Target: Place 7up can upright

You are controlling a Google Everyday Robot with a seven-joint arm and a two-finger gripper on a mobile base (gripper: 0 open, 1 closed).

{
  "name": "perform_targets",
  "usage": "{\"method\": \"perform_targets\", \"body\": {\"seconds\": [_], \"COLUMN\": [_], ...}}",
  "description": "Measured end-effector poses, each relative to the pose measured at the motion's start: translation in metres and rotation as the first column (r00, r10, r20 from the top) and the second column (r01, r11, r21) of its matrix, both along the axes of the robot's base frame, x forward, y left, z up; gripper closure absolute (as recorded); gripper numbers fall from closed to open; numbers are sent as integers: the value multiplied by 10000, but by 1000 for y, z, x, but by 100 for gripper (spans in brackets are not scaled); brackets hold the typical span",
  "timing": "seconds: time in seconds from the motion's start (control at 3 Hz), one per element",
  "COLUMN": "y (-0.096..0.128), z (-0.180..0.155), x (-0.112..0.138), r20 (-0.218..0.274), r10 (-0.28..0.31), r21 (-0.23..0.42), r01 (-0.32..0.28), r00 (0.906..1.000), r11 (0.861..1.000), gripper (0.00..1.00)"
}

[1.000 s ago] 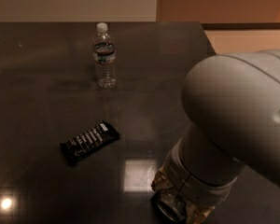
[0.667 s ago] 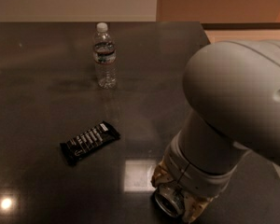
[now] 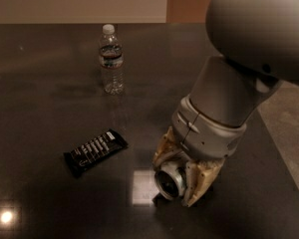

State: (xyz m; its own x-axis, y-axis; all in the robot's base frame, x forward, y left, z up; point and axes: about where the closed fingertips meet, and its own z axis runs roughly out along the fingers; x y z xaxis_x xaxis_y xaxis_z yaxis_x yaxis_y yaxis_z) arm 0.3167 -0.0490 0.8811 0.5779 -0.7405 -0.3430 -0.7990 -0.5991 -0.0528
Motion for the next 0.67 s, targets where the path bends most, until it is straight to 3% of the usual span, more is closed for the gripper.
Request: {"method": "perform_targets", "body": {"seconds": [0.33, 0.67], "y": [11, 23], "z": [20, 36], "x": [22, 45], "r20": [-960, -2135], "r10": [-583, -1242], "r21": [937, 1951], "r01": [673, 1669], "r00": [9937, 9690], "r11": [9933, 9665], "gripper": [100, 100]}}
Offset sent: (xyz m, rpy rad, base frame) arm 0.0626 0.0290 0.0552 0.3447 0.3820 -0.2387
